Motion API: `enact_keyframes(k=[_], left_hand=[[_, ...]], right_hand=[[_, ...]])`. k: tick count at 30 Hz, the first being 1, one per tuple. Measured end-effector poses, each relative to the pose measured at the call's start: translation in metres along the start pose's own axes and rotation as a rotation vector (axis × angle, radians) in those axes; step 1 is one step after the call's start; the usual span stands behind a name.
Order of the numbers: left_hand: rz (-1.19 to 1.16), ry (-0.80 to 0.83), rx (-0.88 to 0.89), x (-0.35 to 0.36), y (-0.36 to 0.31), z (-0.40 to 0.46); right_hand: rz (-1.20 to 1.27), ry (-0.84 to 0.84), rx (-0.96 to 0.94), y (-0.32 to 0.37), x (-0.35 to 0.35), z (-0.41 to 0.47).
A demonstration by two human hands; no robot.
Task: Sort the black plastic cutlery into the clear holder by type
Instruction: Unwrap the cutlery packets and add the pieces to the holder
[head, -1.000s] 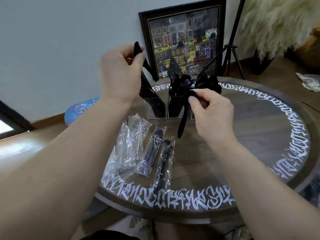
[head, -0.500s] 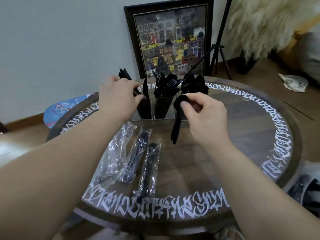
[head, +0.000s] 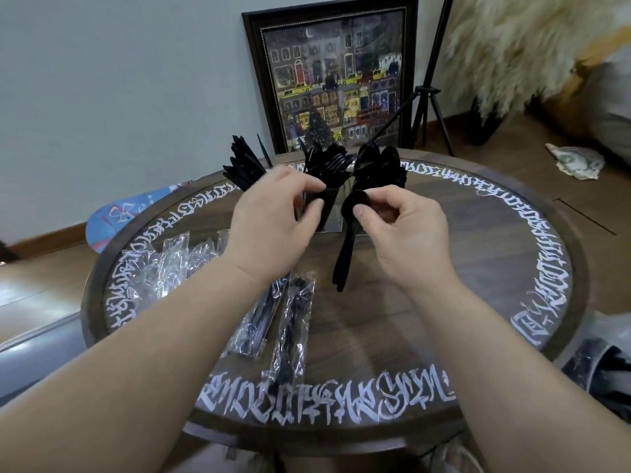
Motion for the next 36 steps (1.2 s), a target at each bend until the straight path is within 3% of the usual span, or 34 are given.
enact_keyframes(k=[4, 13, 16, 22, 27, 36], left_hand=[[-0.159, 0.225, 0.018, 0.001, -0.014, -0.003], [-0.275, 0.278, -0.048, 0.010, -0.017, -0.001], [-0.249, 0.244, -0.078, 0.011, -0.012, -0.002], [-0.204, -0.012, -0.188, -0.011, 0.004, 0.019], [-0.171, -0.162, -0.162, -0.029, 0.005, 0.056], [-0.035, -0.023, -0.110, -0.001, 0.005, 0.063]], right_hand=[[0.044, 0.016, 0.025, 0.002, -0.002, 0.000], [0.047, 0.054, 0.071, 0.000, -0.007, 0.001], [0.012, 0.096, 0.070, -0.001, -0.007, 0.001], [-0.066, -0.084, -0.003, 0.005, -0.017, 0.003], [-0.099, -0.115, -0.015, 0.007, -0.018, 0.001], [-0.117, -0.128, -0.041, 0.005, -0.024, 0.005]])
Point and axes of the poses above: each hand's wrist, its own z-axis towards the middle knuckle, its own x-axis out of the palm, y = z × x, the point moved 2 cm from there along z, towards the middle knuckle, and after that the axes turned 13 degrees about z, right-handed, at the moved point
